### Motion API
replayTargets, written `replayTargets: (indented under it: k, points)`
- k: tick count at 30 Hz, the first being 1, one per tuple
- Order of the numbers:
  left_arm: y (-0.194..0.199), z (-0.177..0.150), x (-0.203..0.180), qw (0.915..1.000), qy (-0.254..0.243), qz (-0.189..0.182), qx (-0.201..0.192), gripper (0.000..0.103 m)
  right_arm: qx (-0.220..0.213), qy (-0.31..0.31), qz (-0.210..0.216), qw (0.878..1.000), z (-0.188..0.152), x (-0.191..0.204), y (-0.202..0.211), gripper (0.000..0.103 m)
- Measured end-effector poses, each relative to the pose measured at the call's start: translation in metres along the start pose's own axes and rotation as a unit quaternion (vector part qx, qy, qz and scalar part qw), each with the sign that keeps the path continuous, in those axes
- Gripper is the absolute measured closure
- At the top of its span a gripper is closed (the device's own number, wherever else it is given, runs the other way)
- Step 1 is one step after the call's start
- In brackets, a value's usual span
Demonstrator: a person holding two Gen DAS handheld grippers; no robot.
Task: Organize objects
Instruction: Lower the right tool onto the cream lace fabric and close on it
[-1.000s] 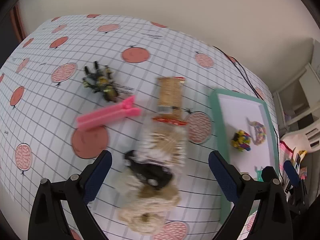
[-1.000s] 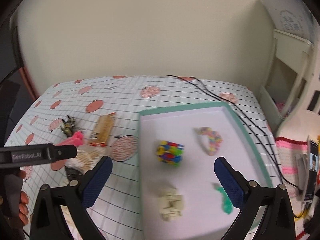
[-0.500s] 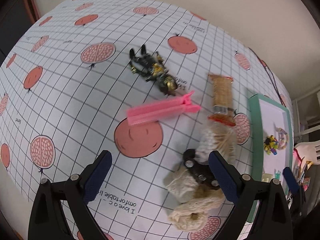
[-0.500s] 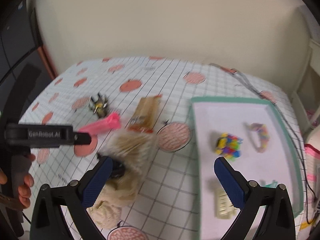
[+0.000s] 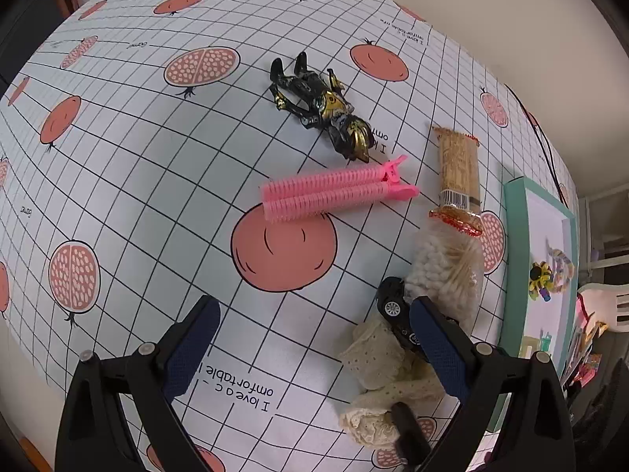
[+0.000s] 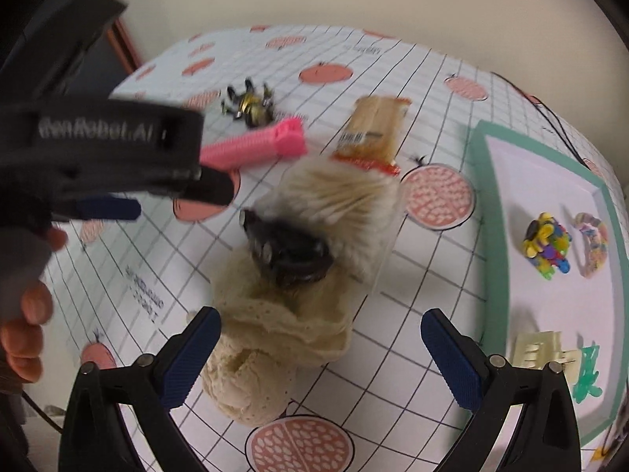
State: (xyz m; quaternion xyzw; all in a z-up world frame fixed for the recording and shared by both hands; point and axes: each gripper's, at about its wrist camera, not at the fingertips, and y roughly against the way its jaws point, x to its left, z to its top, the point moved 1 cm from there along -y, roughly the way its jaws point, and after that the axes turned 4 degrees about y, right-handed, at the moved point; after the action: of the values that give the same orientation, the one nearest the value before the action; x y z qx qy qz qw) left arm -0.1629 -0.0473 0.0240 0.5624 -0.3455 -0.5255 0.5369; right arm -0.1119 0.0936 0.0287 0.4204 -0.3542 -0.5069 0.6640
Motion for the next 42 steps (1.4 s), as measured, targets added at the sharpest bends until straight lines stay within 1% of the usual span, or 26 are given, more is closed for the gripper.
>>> replayTargets:
  k: [3,8,14,16,18,25,31,36,39,42]
  points:
    - [-0.003,-0.001,0.000,1.0000,-0.002,-0.002,0.008,0.006,0.016,0.005,0.000,1.000,-0.004,0.004,-0.007,0.000]
    - [-0.005,-0.002,-0.002,0.9999,-0.001,-0.009,0.014,0.006,0.027,0.016,0.008,0.999,-0.007,0.012,-0.014,0.000]
    - [-0.010,-0.003,-0.001,0.9995,0.004,-0.015,0.026,0.006,0.036,0.025,-0.019,0.999,-0.009,0.012,-0.020,0.000]
    - [-0.012,-0.003,-0.002,0.9993,0.005,-0.021,0.032,0.006,0.037,0.020,-0.019,0.999,-0.010,0.009,-0.021,0.000]
    - [-0.014,-0.004,-0.003,0.9990,0.005,-0.026,0.035,0.006,0.041,0.013,-0.031,0.999,-0.011,0.003,-0.022,0.000]
    - [-0.016,-0.011,-0.018,0.9984,-0.015,-0.039,0.039,0.006,0.038,-0.020,-0.042,0.998,-0.012,-0.020,-0.019,0.000]
    - [-0.017,-0.017,-0.031,0.9976,-0.029,-0.050,0.037,0.006,0.043,-0.043,-0.037,0.997,-0.010,-0.034,-0.020,0.000]
    - [-0.019,-0.019,-0.045,0.9966,-0.028,-0.066,0.041,0.006,0.046,-0.051,-0.034,0.997,-0.010,-0.040,-0.020,0.000]
    - [-0.020,-0.021,-0.050,0.9970,-0.023,-0.067,0.033,0.006,0.044,-0.058,-0.030,0.997,-0.009,-0.044,-0.018,0.001]
    - [-0.020,-0.021,-0.052,0.9966,-0.011,-0.078,0.025,0.006,0.043,-0.065,-0.025,0.997,-0.009,-0.049,-0.017,0.002]
